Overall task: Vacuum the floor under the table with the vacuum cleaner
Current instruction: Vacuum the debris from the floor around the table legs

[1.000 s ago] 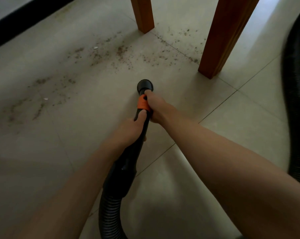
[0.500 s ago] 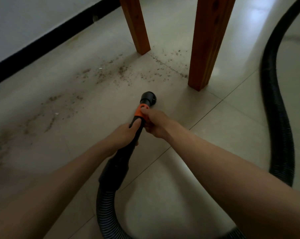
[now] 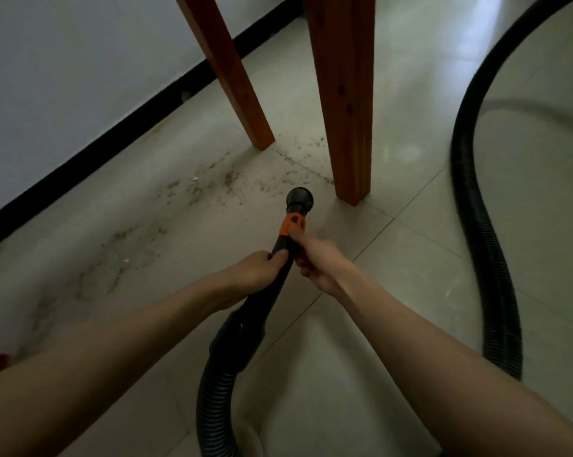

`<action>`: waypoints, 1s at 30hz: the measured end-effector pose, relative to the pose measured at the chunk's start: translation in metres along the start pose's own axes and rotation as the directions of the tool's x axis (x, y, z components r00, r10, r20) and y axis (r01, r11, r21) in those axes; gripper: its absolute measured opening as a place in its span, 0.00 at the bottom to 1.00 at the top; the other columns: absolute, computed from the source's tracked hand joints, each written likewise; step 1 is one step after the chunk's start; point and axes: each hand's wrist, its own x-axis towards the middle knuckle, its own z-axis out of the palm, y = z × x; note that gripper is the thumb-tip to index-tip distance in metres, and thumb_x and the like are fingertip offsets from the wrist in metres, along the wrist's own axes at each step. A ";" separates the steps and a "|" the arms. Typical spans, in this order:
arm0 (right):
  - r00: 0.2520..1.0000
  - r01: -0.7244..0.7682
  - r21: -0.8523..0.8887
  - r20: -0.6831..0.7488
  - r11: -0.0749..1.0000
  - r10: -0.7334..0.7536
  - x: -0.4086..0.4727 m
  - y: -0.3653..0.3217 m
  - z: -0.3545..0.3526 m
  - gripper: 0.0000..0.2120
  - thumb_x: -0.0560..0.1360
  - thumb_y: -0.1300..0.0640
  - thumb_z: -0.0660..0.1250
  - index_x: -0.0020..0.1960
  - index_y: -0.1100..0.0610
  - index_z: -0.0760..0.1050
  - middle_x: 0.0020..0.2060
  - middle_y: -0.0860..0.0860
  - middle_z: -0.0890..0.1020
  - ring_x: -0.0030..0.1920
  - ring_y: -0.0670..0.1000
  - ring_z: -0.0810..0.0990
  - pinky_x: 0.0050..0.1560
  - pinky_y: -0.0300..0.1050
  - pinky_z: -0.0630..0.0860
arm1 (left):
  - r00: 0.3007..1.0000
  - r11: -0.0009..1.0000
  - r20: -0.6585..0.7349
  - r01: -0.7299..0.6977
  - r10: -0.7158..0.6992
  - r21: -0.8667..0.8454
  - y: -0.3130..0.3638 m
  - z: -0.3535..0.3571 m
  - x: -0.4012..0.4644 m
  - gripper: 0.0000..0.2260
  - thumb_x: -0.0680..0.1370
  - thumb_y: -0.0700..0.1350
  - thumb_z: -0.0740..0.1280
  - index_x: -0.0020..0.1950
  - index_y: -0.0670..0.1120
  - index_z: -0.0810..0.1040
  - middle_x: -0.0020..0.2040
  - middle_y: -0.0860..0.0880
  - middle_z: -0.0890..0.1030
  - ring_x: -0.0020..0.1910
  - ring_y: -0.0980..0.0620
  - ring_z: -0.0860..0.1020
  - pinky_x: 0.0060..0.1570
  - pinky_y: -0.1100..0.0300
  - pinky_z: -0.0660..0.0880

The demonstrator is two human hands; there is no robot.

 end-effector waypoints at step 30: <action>0.993 0.103 -0.338 0.085 0.935 -0.078 -0.017 -0.008 -0.006 0.16 0.80 0.42 0.58 0.50 0.56 0.73 0.44 0.54 0.79 0.47 0.54 0.79 0.56 0.50 0.75 | 0.994 0.704 0.044 0.101 -0.099 -0.703 0.039 -0.010 0.071 0.20 0.82 0.49 0.58 0.68 0.36 0.66 0.59 0.41 0.75 0.56 0.45 0.74 0.52 0.55 0.72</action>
